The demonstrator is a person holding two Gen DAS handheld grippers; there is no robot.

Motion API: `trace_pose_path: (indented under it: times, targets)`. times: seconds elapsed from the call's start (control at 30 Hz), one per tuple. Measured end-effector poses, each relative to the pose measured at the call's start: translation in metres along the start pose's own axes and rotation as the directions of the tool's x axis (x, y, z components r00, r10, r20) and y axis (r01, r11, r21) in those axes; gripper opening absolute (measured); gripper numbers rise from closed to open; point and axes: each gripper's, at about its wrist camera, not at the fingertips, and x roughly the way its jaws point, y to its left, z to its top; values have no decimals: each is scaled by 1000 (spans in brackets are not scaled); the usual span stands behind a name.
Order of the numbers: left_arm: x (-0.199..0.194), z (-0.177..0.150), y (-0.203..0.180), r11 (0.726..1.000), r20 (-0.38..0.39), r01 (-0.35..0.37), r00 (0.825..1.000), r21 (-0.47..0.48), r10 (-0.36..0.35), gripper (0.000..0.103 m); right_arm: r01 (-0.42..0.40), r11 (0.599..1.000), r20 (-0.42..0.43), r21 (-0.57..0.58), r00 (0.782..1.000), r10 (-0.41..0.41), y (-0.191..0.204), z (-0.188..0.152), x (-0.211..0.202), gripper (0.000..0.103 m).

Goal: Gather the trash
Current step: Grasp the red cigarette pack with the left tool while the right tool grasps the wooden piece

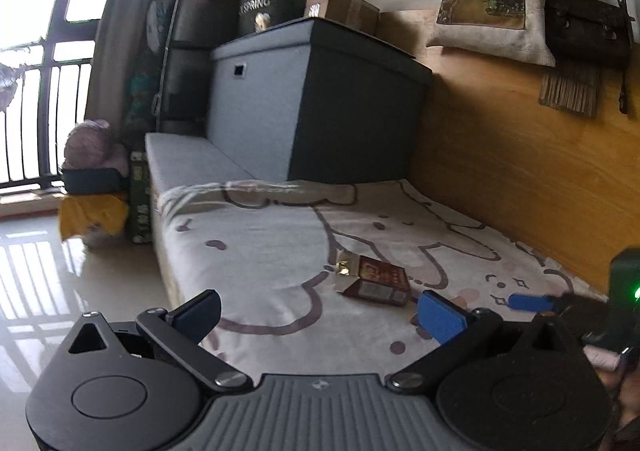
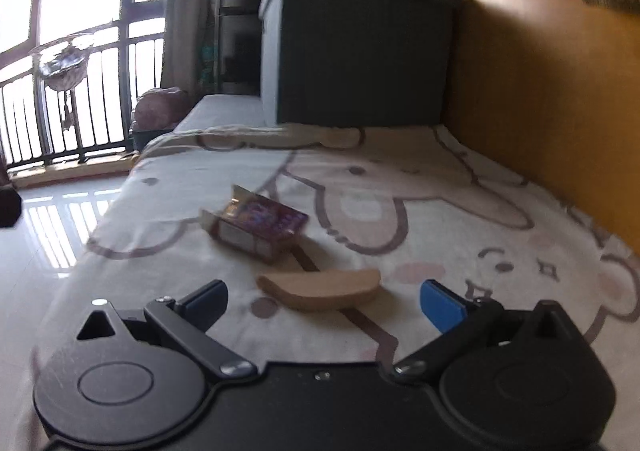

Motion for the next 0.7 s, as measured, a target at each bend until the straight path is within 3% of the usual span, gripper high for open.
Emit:
trace_pose_path:
  times: [0.17,0.37,0.5,0.57,0.6,0.7]
  targets:
    - [27,4,2,999,-11,34,999,-2,-34,103,-57,998,-17,17,998,58,-7,4,22,103]
    - [64,10,-9,996,-56,76,996,38,-74,103,-40,996,-64,-73,997,36,-1,13,50,103]
    - [89,12,-23,990,-100,110,990,84,-102,103,-76,992,-119,-96,991,65,0,12,64,103]
    - [102,14,-30,988,-120,116,987,106,-103,103,-86,993,-113,-83,991,76,-2,12,62,101]
    - [108,14,-33,986,-129,117,986,116,-102,103,-92,993,-110,-69,990,84,-5,12,62,94]
    - [129,16,-43,983,-162,120,982,141,-97,103,-107,993,-100,-43,990,102,-9,11,59,93]
